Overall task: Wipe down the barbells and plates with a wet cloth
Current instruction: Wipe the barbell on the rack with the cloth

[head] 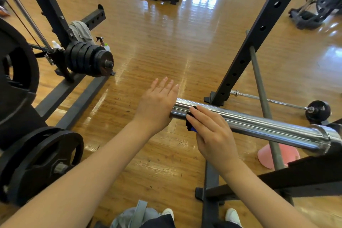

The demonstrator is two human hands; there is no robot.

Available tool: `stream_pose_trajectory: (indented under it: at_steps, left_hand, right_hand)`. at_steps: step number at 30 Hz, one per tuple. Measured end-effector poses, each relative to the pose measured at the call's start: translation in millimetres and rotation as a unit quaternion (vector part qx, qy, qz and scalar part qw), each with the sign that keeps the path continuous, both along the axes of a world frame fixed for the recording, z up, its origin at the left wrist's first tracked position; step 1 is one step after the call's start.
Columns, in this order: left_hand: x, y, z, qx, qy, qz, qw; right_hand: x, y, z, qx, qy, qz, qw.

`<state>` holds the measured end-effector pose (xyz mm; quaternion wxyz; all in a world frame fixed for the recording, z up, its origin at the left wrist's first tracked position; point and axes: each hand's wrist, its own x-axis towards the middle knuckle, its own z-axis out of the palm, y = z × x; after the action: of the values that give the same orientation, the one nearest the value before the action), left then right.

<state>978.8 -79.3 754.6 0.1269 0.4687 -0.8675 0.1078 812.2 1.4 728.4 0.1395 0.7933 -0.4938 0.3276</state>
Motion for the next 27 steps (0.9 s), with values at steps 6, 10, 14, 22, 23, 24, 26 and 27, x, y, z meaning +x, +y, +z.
stream_pose_trajectory:
  at_steps: [6,10,14,22,23,24,26,27]
  left_hand:
    - [-3.9,-8.5,10.7,0.079,-0.061,-0.005,0.995]
    - [-3.9,-5.4,7.9,0.054,-0.036,0.012,0.998]
    - [-4.7,11.8,-11.3,-0.060,-0.017,0.035,0.997]
    - [-11.6,6.8,-28.0,-0.145,0.058,0.007,0.988]
    - [-11.6,5.4,-26.3,-0.136,0.060,0.003,0.989]
    - [-11.5,4.4,-23.9,-0.129,0.056,0.000,0.990]
    - [-11.4,3.2,-18.7,-0.111,0.043,-0.011,0.993]
    - [-11.5,2.9,-15.8,-0.095,0.042,-0.013,0.995]
  right_hand:
    - [19.0,1.6,9.9,0.007,-0.047,-0.030,0.998]
    - [32.2,-5.2,3.4,0.034,-0.028,0.001,0.999]
    - [9.7,-1.0,-1.4,0.021,-0.035,-0.002,0.999]
    - [17.1,-0.6,6.0,0.025,-0.070,-0.029,0.997]
    - [22.9,-3.0,6.5,0.026,-0.067,-0.020,0.997]
    - [26.8,-5.3,6.3,0.031,-0.065,-0.013,0.997]
    - [26.2,-8.6,4.8,0.036,-0.057,-0.003,0.998]
    - [22.2,-9.2,3.5,0.031,-0.048,0.005,0.998]
